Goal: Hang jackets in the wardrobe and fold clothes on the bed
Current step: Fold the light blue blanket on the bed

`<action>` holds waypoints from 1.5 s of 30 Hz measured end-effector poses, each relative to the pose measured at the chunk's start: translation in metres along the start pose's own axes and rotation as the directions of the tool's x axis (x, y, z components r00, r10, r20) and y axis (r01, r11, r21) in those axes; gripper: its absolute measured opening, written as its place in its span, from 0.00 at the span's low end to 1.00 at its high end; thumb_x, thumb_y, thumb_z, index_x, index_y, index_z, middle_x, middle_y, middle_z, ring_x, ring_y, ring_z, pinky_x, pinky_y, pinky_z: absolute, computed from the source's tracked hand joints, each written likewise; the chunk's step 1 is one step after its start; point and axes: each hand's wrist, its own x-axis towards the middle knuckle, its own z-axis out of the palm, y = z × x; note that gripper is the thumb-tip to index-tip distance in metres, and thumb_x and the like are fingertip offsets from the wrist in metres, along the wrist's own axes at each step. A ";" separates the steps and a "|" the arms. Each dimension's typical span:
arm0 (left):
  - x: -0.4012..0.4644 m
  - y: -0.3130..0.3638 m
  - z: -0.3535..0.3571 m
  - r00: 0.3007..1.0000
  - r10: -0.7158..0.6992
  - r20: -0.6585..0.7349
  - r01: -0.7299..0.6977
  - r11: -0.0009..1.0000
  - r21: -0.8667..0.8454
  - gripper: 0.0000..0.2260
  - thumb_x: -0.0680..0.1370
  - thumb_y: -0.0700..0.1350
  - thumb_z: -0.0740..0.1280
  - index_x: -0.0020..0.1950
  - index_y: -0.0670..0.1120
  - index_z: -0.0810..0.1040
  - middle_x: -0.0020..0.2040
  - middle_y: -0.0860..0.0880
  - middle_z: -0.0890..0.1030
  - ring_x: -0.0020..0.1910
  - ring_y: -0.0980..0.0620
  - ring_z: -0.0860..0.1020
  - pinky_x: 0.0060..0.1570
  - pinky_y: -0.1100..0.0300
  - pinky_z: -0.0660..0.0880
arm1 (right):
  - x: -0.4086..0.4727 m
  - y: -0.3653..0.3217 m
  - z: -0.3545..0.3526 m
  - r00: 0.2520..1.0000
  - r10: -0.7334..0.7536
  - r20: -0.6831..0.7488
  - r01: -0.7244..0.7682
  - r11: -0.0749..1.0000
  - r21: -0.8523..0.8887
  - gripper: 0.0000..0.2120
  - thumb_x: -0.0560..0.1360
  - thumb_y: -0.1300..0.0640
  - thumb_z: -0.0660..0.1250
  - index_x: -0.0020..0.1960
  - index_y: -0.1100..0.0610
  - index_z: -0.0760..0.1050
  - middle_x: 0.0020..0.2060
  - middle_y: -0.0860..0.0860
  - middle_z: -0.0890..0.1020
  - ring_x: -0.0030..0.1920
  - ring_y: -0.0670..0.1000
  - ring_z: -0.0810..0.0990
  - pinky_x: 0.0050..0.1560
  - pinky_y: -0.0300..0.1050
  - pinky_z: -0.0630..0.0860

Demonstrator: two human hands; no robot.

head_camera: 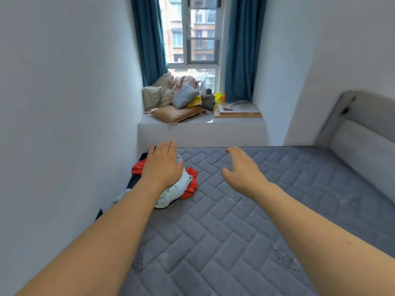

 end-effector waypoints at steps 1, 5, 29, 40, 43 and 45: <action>0.002 -0.014 0.013 1.000 -0.027 0.017 0.026 1.000 0.009 0.28 0.81 0.52 0.56 0.78 0.42 0.57 0.77 0.44 0.61 0.75 0.45 0.59 0.74 0.46 0.49 | 0.016 -0.004 0.017 1.000 -0.023 0.021 0.023 1.000 0.007 0.28 0.78 0.56 0.61 0.76 0.59 0.59 0.74 0.55 0.63 0.71 0.57 0.66 0.70 0.50 0.63; 0.016 -0.067 0.068 0.985 -0.126 0.118 0.116 0.989 0.088 0.30 0.81 0.53 0.56 0.79 0.43 0.54 0.79 0.44 0.57 0.77 0.46 0.55 0.76 0.45 0.48 | 0.083 -0.005 0.090 0.989 -0.085 0.119 0.077 0.995 0.067 0.27 0.77 0.57 0.62 0.74 0.59 0.62 0.72 0.55 0.66 0.69 0.57 0.68 0.68 0.49 0.64; 0.094 -0.204 0.797 0.910 -0.314 0.271 0.302 0.949 0.087 0.35 0.75 0.70 0.46 0.78 0.59 0.36 0.78 0.51 0.33 0.76 0.46 0.32 0.61 0.26 0.32 | 0.400 0.251 0.773 0.938 -0.285 0.196 0.315 0.938 -0.142 0.42 0.72 0.38 0.65 0.79 0.48 0.49 0.78 0.55 0.49 0.78 0.57 0.43 0.75 0.58 0.38; 0.110 -0.210 0.812 0.949 -0.313 0.038 0.311 0.948 0.063 0.33 0.71 0.66 0.59 0.73 0.55 0.60 0.72 0.46 0.58 0.72 0.43 0.56 0.60 0.20 0.48 | 0.411 0.261 0.790 0.926 -0.376 -0.043 0.372 0.925 -0.073 0.37 0.68 0.37 0.68 0.70 0.52 0.61 0.72 0.56 0.61 0.75 0.60 0.57 0.74 0.61 0.50; 0.110 -0.210 0.812 0.954 -0.299 0.008 0.298 0.953 0.060 0.32 0.71 0.66 0.59 0.72 0.55 0.60 0.72 0.46 0.58 0.73 0.42 0.56 0.60 0.20 0.49 | 0.413 0.261 0.791 0.923 -0.381 -0.050 0.378 0.924 -0.064 0.36 0.69 0.36 0.67 0.70 0.53 0.61 0.72 0.56 0.61 0.74 0.61 0.58 0.73 0.62 0.53; 0.108 -0.209 0.813 0.958 -0.287 -0.021 0.288 0.956 0.061 0.30 0.72 0.65 0.60 0.72 0.55 0.61 0.72 0.46 0.59 0.73 0.42 0.57 0.62 0.20 0.48 | 0.411 0.260 0.789 0.920 -0.387 -0.058 0.384 0.922 -0.053 0.35 0.70 0.36 0.65 0.69 0.53 0.61 0.72 0.56 0.61 0.74 0.61 0.59 0.73 0.63 0.53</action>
